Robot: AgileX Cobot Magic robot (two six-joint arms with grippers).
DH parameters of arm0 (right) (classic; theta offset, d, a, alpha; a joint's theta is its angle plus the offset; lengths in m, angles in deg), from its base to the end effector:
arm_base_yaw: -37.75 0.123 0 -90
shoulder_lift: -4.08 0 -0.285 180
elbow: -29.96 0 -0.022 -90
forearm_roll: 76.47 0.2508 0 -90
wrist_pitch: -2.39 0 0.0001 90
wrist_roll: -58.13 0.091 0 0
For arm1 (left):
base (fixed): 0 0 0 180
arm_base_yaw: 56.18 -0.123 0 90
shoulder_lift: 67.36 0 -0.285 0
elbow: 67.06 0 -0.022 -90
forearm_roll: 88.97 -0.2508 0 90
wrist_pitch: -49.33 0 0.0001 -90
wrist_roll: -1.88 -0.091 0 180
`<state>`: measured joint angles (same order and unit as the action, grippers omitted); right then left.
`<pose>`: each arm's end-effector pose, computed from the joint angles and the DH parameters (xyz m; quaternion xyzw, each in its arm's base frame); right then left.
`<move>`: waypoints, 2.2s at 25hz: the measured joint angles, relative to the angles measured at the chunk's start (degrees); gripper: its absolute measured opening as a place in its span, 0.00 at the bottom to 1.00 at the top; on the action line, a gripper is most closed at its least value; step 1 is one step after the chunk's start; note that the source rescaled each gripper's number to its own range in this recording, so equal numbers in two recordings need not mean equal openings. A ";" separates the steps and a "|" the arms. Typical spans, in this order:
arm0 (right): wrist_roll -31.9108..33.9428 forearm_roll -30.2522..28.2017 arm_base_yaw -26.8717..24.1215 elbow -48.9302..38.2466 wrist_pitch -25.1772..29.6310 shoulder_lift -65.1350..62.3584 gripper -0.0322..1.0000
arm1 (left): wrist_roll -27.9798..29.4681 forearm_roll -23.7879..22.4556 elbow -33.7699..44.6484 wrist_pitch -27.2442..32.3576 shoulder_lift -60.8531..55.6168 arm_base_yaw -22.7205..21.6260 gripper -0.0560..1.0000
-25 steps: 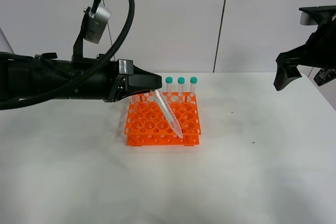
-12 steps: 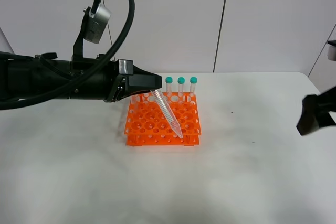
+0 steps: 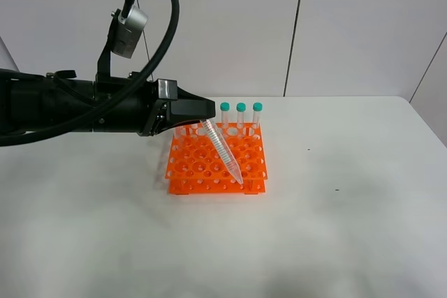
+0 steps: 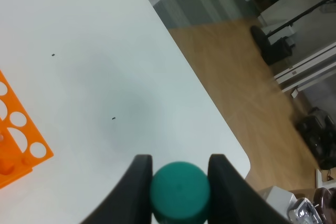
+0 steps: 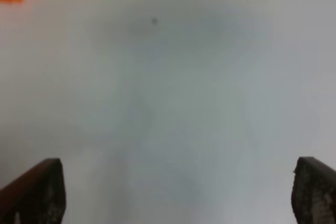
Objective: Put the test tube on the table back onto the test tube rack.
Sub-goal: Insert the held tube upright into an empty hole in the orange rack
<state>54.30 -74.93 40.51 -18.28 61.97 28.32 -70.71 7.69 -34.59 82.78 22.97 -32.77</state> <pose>0.0400 0.0040 0.2755 -0.0510 0.9123 0.0096 0.4063 0.2475 -0.1615 0.2544 0.1321 0.8256 -0.4261 0.3454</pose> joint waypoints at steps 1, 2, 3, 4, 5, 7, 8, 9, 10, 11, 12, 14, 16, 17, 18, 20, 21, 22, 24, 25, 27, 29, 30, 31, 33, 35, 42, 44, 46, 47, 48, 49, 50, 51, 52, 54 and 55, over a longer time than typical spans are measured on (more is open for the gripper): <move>0.02 -0.05 0.00 -0.14 -0.40 -2.88 0.96 | 0.00 0.00 0.00 0.00 0.00 0.00 0.07; 0.14 -0.05 0.00 -0.20 -0.64 -5.37 0.96 | 0.00 0.00 0.00 0.00 0.00 0.00 0.07; 0.18 -0.06 0.00 -0.20 -0.87 -7.11 0.96 | 0.00 0.00 0.00 0.00 0.00 0.00 0.07; 0.18 -0.06 0.00 -0.20 -0.92 -8.77 0.96 | 0.00 0.00 0.00 0.00 0.00 0.00 0.07; 0.18 -0.06 0.00 -0.20 -0.92 -9.97 0.96 | 0.00 0.00 0.00 0.00 0.00 0.00 0.07; 0.18 -0.11 0.00 -0.27 -0.92 -11.13 0.96 | 0.00 0.00 0.00 0.00 0.00 0.00 0.07; 0.18 -0.17 0.00 -0.27 -0.92 -11.27 0.96 | 0.00 0.00 0.00 0.00 0.00 0.00 0.07; 0.18 -0.17 0.00 -0.27 -0.92 -11.28 0.96 | 0.00 0.00 0.00 0.00 0.00 0.00 0.07; 0.18 -0.17 0.00 -0.27 -0.92 -11.28 0.96 | 0.00 0.00 0.00 0.00 0.00 0.00 0.07; 0.18 -0.17 0.00 -0.27 -0.92 -11.28 0.96 | 0.00 0.00 0.00 0.00 0.00 0.00 0.07; 0.18 -0.17 0.00 -0.27 -0.92 -11.28 0.96 | 0.00 0.00 0.00 0.00 0.00 0.00 0.07; 0.18 -0.17 0.00 -0.27 -0.92 -11.28 0.96 | 0.00 0.00 0.00 0.00 0.00 0.00 0.07; 0.18 -0.17 0.00 -0.27 -0.92 -11.79 0.96 | 0.00 -0.05 0.00 0.00 0.00 0.00 0.07; 0.18 -0.17 0.00 -0.27 -0.92 -12.44 0.96 | 0.00 -0.05 0.00 0.00 0.00 0.00 0.07; 0.18 -0.17 0.00 -0.27 -1.05 -13.62 0.96 | 0.00 -0.05 0.00 0.00 0.00 0.00 0.07; 0.18 -0.17 0.00 -0.27 -1.06 -16.13 0.96 | 0.00 -0.05 0.00 0.00 0.00 0.00 0.07; 0.18 -0.17 0.00 -0.27 -1.06 -16.56 0.96 | 0.00 -0.05 0.00 0.00 0.00 0.00 0.07; 0.18 -0.12 0.00 -0.27 -1.00 -16.69 0.96 | 0.00 -0.05 0.00 0.00 0.00 0.00 0.07; 0.18 -0.05 0.00 -0.27 -1.00 -16.74 0.96 | 0.00 -0.05 0.00 0.00 0.00 0.00 0.07; 0.18 -0.01 0.00 -0.27 -1.00 -16.80 0.96 | 0.00 -0.05 0.00 0.00 0.00 0.00 0.07; 0.18 -0.01 0.00 -0.27 -1.00 -16.80 0.96 | 0.00 -0.05 0.00 0.00 0.00 0.00 0.07; 0.18 -0.01 0.00 -0.27 -1.00 -16.80 0.96 | 0.75 -0.05 -0.16 0.00 0.00 0.00 0.07; 0.18 -0.01 0.00 -0.27 -1.00 -16.80 0.96 | 1.72 -0.05 -0.46 0.00 -0.23 0.00 0.07; 0.18 -0.01 0.00 -0.27 -1.00 -16.80 0.96 | 2.90 -0.05 -0.92 -0.12 -0.75 0.00 0.07; 0.18 -0.01 0.00 -0.27 -1.00 -16.84 0.96 | 4.80 -0.10 -1.99 -0.06 -2.29 0.00 0.07; 0.18 -0.01 0.00 -0.27 -1.00 -16.84 0.96 | 5.55 -0.10 -3.63 -0.01 -4.62 0.00 0.07; 0.18 0.01 0.00 -0.27 -1.00 -16.84 0.96 | 4.61 -4.14 -7.24 -0.15 -10.34 0.00 0.07; 0.18 0.01 0.00 -0.27 -1.00 -16.84 0.96 | 2.66 -5.24 -7.50 -1.17 -10.47 0.00 0.07; 0.18 0.01 0.00 -0.27 -1.00 -16.84 0.96 | 0.22 -5.82 -7.50 -3.79 -10.28 0.00 0.07; 0.18 0.01 0.00 -0.27 -1.00 -16.84 0.96 | -1.06 -5.94 -7.50 -5.01 -10.28 0.00 0.07; 0.18 0.01 0.00 -0.27 -1.00 -16.84 0.96 | -2.01 -6.00 -7.54 -6.40 -10.28 0.00 0.07; 0.18 0.01 0.00 -0.27 -1.00 -16.84 0.96 | -3.21 -6.07 -7.56 -7.61 -10.28 0.00 0.07; 0.18 0.01 0.00 -0.27 -1.00 -16.84 0.96 | -4.20 -6.55 -7.63 -8.70 -10.28 0.00 0.07; 0.18 0.01 0.00 -0.27 -1.00 -16.84 0.96 | -4.75 -8.27 -7.92 -10.11 -10.28 0.00 0.07; 0.18 0.01 0.00 -0.27 -1.00 -16.84 0.96 | -4.80 -11.26 -8.37 -11.64 -10.28 0.14 0.07; 0.18 0.01 0.00 -0.27 -1.00 -16.84 0.96 | -2.56 -19.28 -9.47 -14.54 -10.28 0.86 0.07; 0.18 0.01 0.00 -0.27 -1.00 -16.84 0.96 | -0.11 -24.86 -10.07 -16.27 -10.28 1.32 0.07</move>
<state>54.48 -74.92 40.51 -18.55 60.97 11.48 -70.82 -17.17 -44.66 66.51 12.70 -31.45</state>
